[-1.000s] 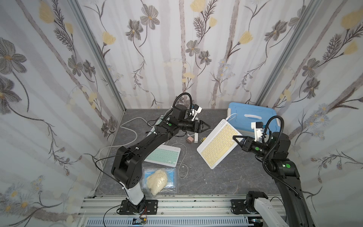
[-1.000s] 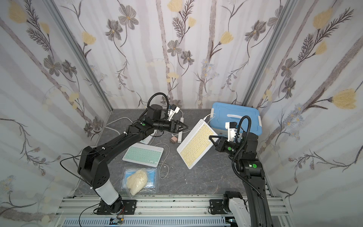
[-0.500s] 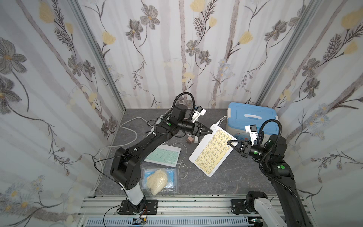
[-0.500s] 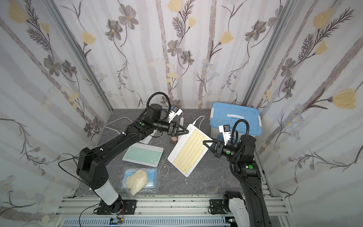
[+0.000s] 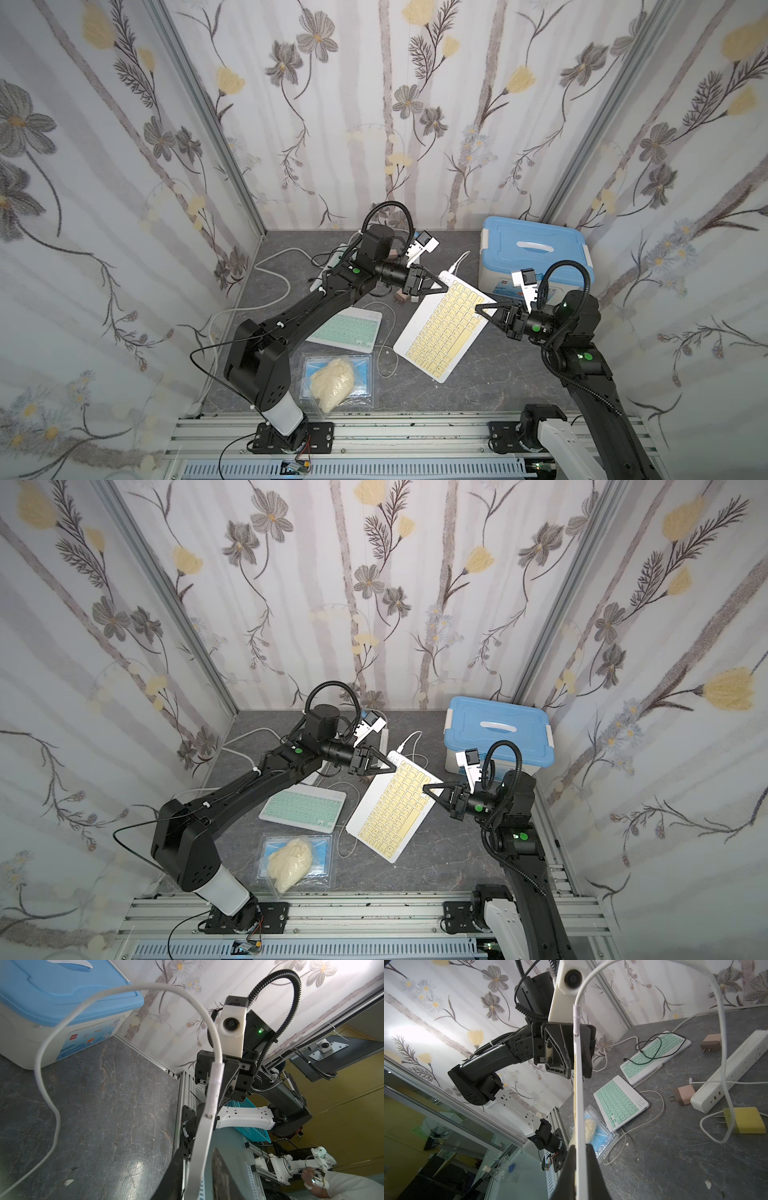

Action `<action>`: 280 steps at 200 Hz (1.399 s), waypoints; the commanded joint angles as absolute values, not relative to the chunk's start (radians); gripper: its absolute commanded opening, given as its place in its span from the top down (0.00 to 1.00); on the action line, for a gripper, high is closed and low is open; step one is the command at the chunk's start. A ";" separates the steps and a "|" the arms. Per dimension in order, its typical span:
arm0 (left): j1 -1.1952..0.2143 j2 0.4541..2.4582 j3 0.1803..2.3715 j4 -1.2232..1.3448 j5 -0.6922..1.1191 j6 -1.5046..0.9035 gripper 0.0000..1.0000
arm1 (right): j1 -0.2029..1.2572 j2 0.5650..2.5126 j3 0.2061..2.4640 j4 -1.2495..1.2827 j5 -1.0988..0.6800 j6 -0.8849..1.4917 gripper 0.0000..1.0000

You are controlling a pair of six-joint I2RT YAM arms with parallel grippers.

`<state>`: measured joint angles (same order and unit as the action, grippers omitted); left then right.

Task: Unplug the wireless keyboard
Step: Pick up the keyboard from the center of the board, then remove the power cord from the keyboard.

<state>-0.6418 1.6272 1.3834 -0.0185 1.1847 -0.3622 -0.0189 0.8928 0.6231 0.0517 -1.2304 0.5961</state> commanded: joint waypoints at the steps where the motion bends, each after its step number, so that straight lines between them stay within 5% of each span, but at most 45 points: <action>1: -0.644 1.594 1.371 0.021 1.240 -0.340 0.83 | -0.015 0.899 0.620 0.154 -1.223 0.615 1.00; 21: -0.640 1.564 1.359 0.021 1.237 -0.326 0.99 | -0.012 0.904 0.616 0.161 -1.215 0.609 1.00; 42: -0.638 1.552 1.363 -0.014 1.229 -0.305 1.00 | -0.012 0.905 0.626 0.098 -1.149 0.561 1.00; 56: -0.638 1.549 1.369 -0.036 1.230 -0.298 1.00 | -0.014 0.905 0.633 0.059 -1.111 0.519 0.78; 73: -0.638 1.547 1.379 -0.101 1.225 -0.269 1.00 | -0.015 0.901 0.637 0.048 -1.100 0.501 0.36; 110: -0.645 1.542 1.401 -0.335 1.193 -0.130 1.00 | -0.015 0.869 0.688 0.002 -1.038 0.448 0.21; 164: -0.692 1.582 1.424 -0.424 1.164 -0.083 1.00 | 0.104 0.961 0.727 0.086 -1.071 0.478 0.19; 217: -0.729 1.635 1.447 -0.423 1.164 -0.090 1.00 | 0.143 1.033 0.681 0.342 -1.135 0.648 0.40; 280: -0.742 1.665 1.509 -0.413 1.171 -0.098 1.00 | 0.144 1.079 0.626 0.478 -1.133 0.763 0.52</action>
